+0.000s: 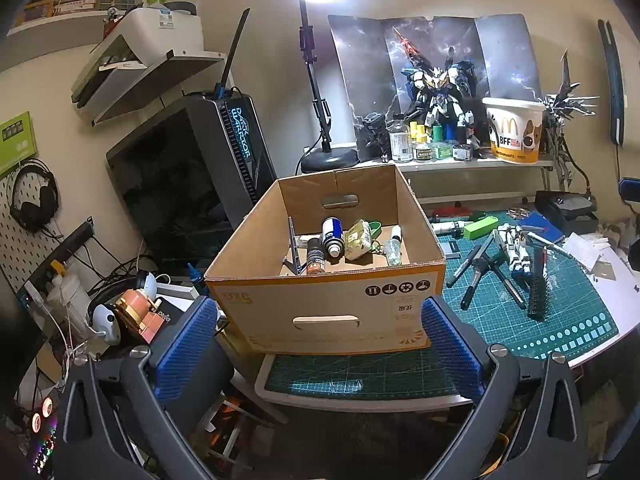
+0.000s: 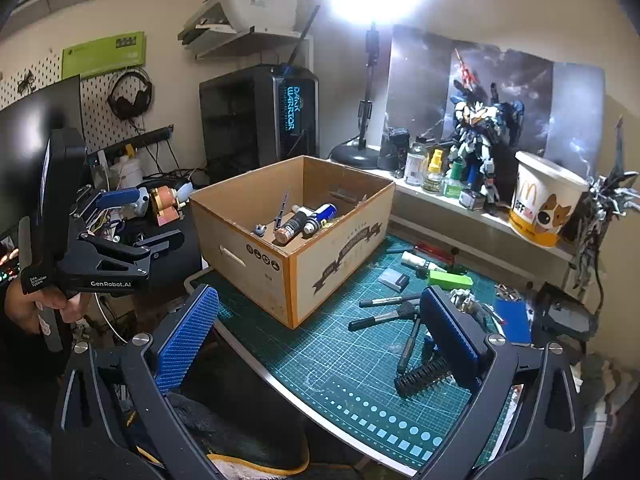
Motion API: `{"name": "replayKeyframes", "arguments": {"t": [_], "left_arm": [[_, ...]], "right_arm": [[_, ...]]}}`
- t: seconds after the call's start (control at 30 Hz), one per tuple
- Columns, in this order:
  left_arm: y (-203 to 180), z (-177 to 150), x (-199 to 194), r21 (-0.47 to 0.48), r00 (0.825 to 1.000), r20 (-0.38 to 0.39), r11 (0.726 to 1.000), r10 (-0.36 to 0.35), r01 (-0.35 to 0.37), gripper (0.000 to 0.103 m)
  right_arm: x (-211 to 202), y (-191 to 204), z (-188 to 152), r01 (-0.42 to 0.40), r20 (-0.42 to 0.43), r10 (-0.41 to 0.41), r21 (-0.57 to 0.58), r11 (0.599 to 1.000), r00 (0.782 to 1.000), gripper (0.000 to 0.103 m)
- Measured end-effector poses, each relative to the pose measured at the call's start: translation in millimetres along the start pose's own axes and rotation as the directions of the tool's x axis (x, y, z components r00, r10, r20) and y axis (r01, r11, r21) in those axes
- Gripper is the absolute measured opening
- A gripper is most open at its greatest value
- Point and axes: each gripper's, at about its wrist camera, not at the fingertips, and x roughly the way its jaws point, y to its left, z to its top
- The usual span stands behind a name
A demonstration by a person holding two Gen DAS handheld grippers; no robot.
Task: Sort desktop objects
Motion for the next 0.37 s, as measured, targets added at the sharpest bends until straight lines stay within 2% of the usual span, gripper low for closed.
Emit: {"name": "replayKeyframes", "arguments": {"t": [0.37], "left_arm": [[0.6, -0.5, 0.8, 0.000, 1.000, 0.000, 1.000, 0.000, 0.000, 0.103]], "right_arm": [[1.6, 3.6, 2.8, -0.001, -0.009, 0.001, -0.012, 1.000, 1.000, 0.101]]}}
